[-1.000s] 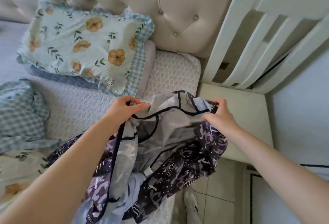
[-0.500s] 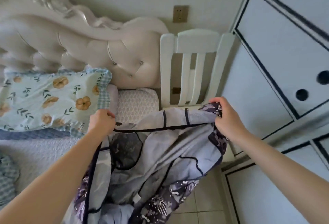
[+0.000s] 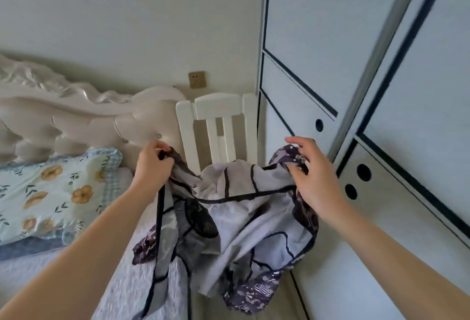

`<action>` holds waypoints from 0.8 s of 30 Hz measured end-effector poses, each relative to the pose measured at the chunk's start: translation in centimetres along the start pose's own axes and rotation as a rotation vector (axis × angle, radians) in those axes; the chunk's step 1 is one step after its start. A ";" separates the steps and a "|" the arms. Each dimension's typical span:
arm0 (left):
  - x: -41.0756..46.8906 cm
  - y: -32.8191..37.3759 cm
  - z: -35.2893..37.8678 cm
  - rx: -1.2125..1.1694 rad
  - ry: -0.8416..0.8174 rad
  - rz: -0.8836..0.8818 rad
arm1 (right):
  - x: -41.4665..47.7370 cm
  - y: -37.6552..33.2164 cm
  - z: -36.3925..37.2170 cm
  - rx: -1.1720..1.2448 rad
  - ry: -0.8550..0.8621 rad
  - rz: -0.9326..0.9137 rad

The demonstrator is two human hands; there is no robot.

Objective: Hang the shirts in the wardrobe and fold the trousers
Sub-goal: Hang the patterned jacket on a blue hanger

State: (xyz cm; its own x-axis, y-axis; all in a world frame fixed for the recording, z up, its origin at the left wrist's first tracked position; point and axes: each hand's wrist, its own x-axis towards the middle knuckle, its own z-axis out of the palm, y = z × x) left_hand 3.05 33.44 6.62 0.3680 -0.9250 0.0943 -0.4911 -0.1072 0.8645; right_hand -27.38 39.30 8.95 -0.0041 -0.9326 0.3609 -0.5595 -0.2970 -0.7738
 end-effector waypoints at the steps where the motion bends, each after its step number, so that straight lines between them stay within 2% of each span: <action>1: -1.0 1.0 0.7 -0.065 -0.008 -0.028 | -1.0 -0.1 -1.2 0.021 0.033 -0.002; 4: -3.4 3.3 2.7 -0.104 -0.066 -0.065 | -3.8 -0.2 -4.5 0.036 0.110 0.002; 8: -5.7 4.6 5.8 0.148 -0.294 0.073 | -6.5 -0.1 -8.1 -0.088 0.089 0.067; 10: -6.5 5.4 7.2 0.323 -0.416 0.196 | -7.9 -0.1 -9.7 -0.140 0.148 0.092; 12: -6.8 6.4 8.8 0.573 -0.688 0.287 | -9.0 -0.3 -11.2 -0.154 0.222 0.109; 14: -7.7 7.6 10.3 0.951 -1.077 0.310 | -10.0 -0.9 -12.8 -0.165 0.289 0.153; 16: -8.9 8.2 12.2 1.275 -1.300 0.330 | -10.8 -1.7 -14.4 -0.188 0.348 0.195; 18: -10.2 8.7 14.3 1.441 -1.350 0.408 | -11.9 -2.4 -16.0 -0.212 0.401 0.227; 20: -11.4 9.3 16.3 1.509 -1.344 0.513 | -13.0 -3.0 -17.3 -0.248 0.444 0.249; 24: -12.2 9.8 20.3 1.411 -1.338 0.683 | -16.1 -3.5 -19.1 -0.362 0.473 0.316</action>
State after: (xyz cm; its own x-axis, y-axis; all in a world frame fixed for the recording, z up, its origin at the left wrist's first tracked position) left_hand -22.30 36.25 3.94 -0.4575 -0.4936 -0.7396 -0.6484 0.7544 -0.1024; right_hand -41.14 59.31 15.77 -0.5299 -0.7486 0.3986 -0.7137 0.1397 -0.6864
